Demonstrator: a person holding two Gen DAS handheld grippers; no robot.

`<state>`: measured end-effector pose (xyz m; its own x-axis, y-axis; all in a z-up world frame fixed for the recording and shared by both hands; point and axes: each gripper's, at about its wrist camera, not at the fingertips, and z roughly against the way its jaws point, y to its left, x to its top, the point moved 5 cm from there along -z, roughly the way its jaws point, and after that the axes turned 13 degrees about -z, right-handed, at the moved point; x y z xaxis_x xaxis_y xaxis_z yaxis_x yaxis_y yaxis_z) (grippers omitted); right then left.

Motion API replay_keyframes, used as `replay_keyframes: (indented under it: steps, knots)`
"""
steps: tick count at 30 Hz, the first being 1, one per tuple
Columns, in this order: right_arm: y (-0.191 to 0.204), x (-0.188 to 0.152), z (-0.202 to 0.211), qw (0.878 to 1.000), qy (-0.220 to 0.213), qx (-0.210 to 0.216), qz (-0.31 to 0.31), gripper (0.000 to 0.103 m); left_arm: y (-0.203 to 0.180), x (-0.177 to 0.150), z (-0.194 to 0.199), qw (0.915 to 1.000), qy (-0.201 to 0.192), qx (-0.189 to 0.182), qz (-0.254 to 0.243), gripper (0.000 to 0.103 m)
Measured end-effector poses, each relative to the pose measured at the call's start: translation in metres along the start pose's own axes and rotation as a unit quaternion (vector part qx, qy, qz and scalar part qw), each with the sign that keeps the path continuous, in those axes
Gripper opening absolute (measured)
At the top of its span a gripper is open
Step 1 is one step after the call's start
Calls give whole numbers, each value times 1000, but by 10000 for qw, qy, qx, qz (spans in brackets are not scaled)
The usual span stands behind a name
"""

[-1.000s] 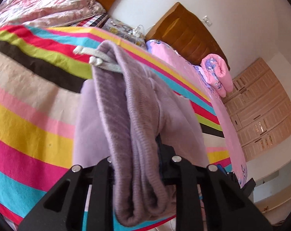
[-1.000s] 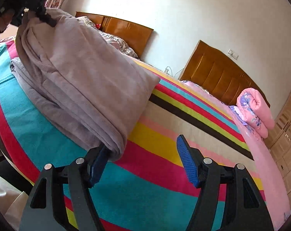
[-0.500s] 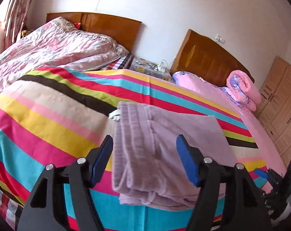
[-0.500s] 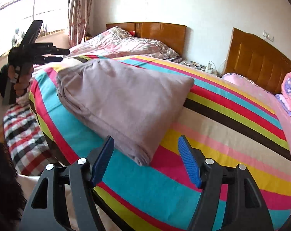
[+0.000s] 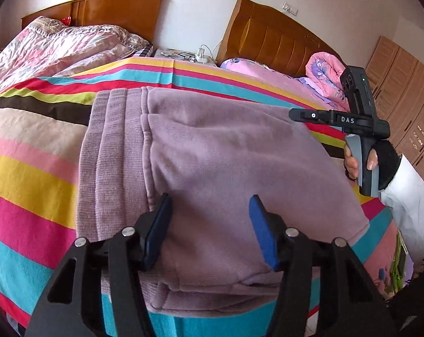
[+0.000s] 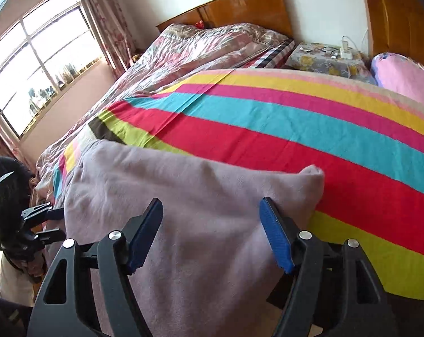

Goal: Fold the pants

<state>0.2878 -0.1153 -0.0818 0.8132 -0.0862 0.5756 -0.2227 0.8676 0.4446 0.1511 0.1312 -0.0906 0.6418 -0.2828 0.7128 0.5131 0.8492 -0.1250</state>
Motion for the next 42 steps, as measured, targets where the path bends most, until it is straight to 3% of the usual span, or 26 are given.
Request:
replay_keyframes:
  steps: [3, 6, 8, 10, 12, 14, 17, 20, 21, 22, 23, 25, 29, 31, 34, 36, 42]
  knots:
    - [28, 3, 8, 9991, -131, 188, 369, 74, 0, 0, 0, 10000, -30, -38, 53, 57]
    - [53, -7, -16, 9944, 352, 537, 841, 77, 5, 1, -3, 9999, -36, -62, 80, 57]
    - [41, -4, -41, 9941, 566, 34, 923, 76, 4, 1, -1, 9999, -29, -71, 71, 57]
    - [18, 19, -37, 9976, 70, -371, 581, 73, 4, 2, -2, 10000, 2, -48, 68, 57]
    - [-10, 40, -11, 9905, -631, -1221, -99, 78, 2, 4, -1, 10000, 48, 53, 33, 57]
    - [-20, 40, 26, 9860, -1054, -1144, -601, 78, -2, 6, -2, 9998, 56, 208, -21, 59]
    - [-1, 5, 76, 9832, -1362, -1136, -434, 81, -17, 6, -3, 9982, 65, 523, -290, 74]
    - [28, -54, 117, 9821, -1528, -1091, -141, 87, -35, 7, 5, 9924, 5, 1141, -466, 87]
    - [37, -74, 126, 9808, -1573, -1156, -48, 87, -40, 7, 11, 9877, -22, 1485, -495, 98]
    - [45, -94, 135, 9796, -1604, -1209, 27, 87, -46, 6, 18, 9804, -70, 1897, -522, 102]
    - [52, -113, 143, 9786, -1641, -1239, 82, 87, -52, 6, 28, 9731, -148, 2230, -557, 102]
    - [61, -144, 158, 9756, -1782, -1282, 54, 87, -65, 4, 49, 9649, -360, 2540, -560, 102]
    - [75, -180, 173, 9766, -1763, -1228, -31, 87, -90, 1, 90, 9586, -811, 2701, -392, 102]
    - [79, -193, 179, 9771, -1744, -1212, -107, 87, -98, -4, 103, 9549, -778, 2857, -237, 102]
    - [81, -212, 182, 9773, -1642, -1323, -211, 87, -106, -14, 111, 9591, -849, 2698, 113, 102]
    - [79, -222, 183, 9786, -1554, -1306, -333, 87, -112, -19, 114, 9569, -906, 2751, 231, 102]
    - [71, -231, 182, 9693, -1712, -1652, -622, 87, -140, -27, 110, 9556, -802, 2837, -21, 102]
